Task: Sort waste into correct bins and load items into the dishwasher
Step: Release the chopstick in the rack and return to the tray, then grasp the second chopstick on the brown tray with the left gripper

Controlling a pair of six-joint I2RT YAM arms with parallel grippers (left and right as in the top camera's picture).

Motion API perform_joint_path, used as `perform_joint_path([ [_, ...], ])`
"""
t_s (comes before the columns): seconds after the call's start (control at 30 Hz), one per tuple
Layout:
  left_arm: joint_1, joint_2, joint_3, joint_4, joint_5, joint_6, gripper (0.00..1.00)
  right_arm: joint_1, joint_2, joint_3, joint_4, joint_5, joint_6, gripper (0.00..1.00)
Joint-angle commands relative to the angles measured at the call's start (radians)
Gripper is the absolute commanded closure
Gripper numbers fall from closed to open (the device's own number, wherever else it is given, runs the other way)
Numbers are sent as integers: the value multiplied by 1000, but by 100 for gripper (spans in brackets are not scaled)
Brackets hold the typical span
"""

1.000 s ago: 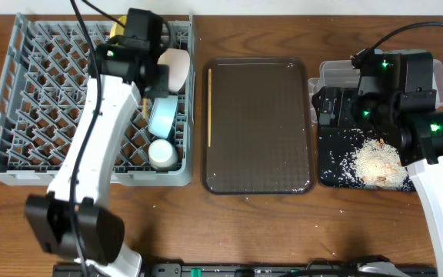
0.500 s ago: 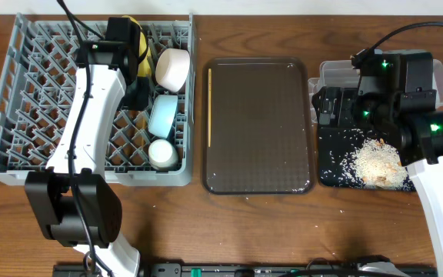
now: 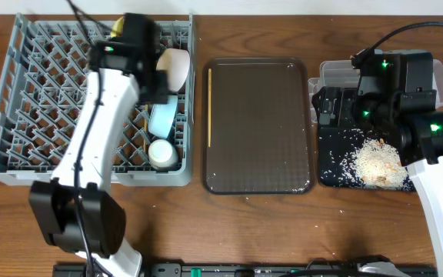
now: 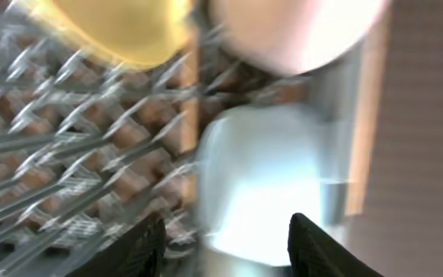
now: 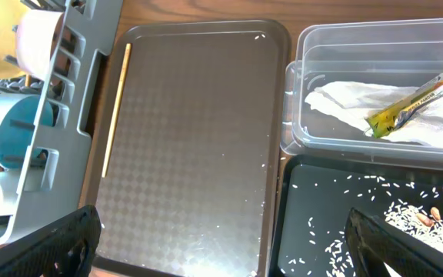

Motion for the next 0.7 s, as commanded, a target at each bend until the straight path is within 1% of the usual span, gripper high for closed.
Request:
perform_joint_path([
  [0.0, -103, -24, 26, 37, 50, -93, 48, -18, 3, 9, -1, -2, 11, 1],
  [0.1, -177, -1, 21, 85, 44, -126, 48, -18, 3, 9, -1, -2, 11, 1],
  [0.17, -218, 24, 21, 107, 4, -159, 47, -18, 3, 9, -1, -2, 11, 1],
  [0.3, -275, 87, 21, 135, -58, -177, 48, -18, 3, 9, -1, -2, 10, 1],
  [0.47, -314, 192, 21, 152, -75, -181, 48, -18, 3, 9, -1, -2, 11, 1],
  [0.67, -320, 301, 21, 200, -76, -199, 47, -18, 3, 9, -1, -2, 11, 1],
])
